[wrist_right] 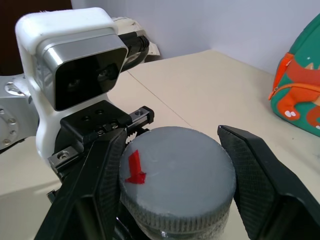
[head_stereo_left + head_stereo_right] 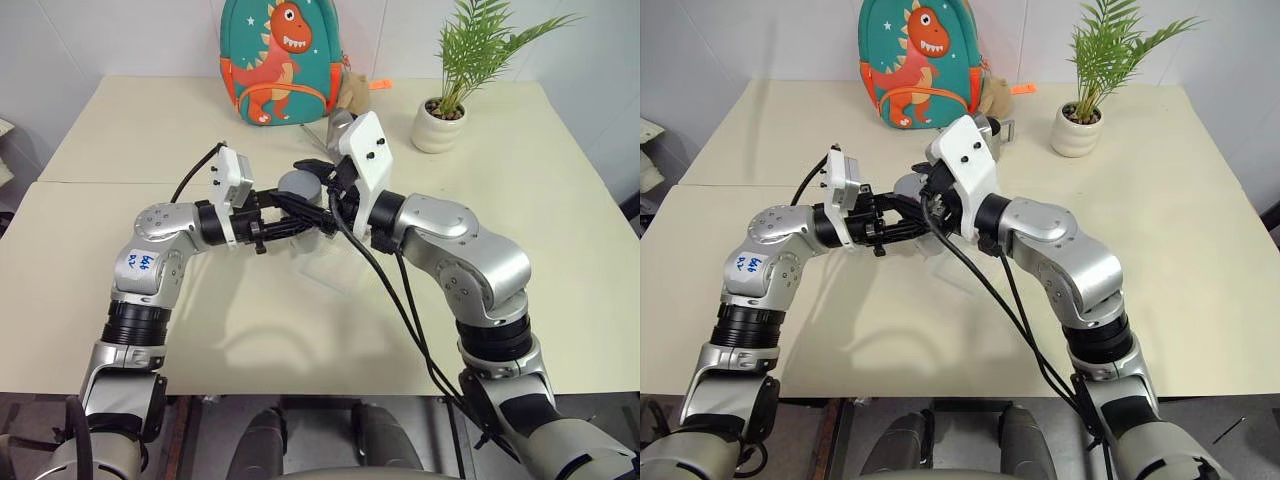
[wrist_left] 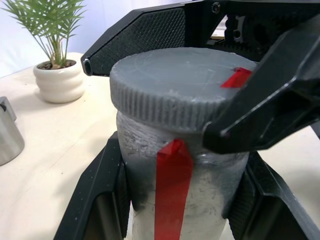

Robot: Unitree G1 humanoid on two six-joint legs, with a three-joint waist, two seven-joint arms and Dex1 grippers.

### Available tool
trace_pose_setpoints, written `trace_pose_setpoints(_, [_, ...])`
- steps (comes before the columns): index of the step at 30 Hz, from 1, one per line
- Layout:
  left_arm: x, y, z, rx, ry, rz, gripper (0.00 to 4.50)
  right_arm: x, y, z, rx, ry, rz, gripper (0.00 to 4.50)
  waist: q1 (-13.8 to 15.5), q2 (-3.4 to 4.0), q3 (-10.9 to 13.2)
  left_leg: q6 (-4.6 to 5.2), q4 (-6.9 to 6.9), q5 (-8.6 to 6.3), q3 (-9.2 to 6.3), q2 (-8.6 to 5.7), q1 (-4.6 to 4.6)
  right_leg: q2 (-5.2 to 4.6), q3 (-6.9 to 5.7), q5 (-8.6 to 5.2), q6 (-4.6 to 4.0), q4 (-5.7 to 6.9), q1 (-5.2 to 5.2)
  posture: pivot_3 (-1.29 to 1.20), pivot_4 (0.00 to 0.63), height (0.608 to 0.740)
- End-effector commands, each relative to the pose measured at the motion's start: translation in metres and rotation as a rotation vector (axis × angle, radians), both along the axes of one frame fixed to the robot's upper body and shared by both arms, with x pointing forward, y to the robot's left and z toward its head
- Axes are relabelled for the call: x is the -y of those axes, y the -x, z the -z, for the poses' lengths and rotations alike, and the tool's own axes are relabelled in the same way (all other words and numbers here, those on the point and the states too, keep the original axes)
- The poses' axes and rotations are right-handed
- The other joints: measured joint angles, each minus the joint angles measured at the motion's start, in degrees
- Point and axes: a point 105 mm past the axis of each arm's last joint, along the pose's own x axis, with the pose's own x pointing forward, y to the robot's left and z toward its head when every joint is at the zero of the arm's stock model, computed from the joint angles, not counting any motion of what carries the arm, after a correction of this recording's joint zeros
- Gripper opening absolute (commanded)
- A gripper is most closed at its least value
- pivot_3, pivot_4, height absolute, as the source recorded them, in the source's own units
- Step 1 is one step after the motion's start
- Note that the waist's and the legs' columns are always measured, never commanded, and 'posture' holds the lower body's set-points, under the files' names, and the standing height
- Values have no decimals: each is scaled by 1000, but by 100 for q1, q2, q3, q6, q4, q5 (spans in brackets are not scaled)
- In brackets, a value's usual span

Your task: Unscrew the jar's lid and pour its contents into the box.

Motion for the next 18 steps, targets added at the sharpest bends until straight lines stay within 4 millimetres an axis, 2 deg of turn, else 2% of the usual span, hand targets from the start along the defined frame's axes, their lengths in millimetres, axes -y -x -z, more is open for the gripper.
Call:
trace_pose_setpoints(1, [-5,3,-19,59,40,3,1983,-11,35,-13,28,-36,-223,2595,0,0,0,0,0,0,0,0,0,0,0,0,0,0,0,0,150,740])
trace_pose_setpoints(9, [-4,14,-13,27,1,108,1983,-16,68,-11,24,58,-508,2595,-5,0,0,0,0,0,0,4,0,6,0,0,0,0,0,0,150,740])
trace_pose_setpoints(18, [-6,23,-8,27,-67,198,1983,-11,79,-3,39,146,-667,2595,2,0,0,0,1,0,-1,8,0,14,5,0,-1,-1,0,0,150,740])
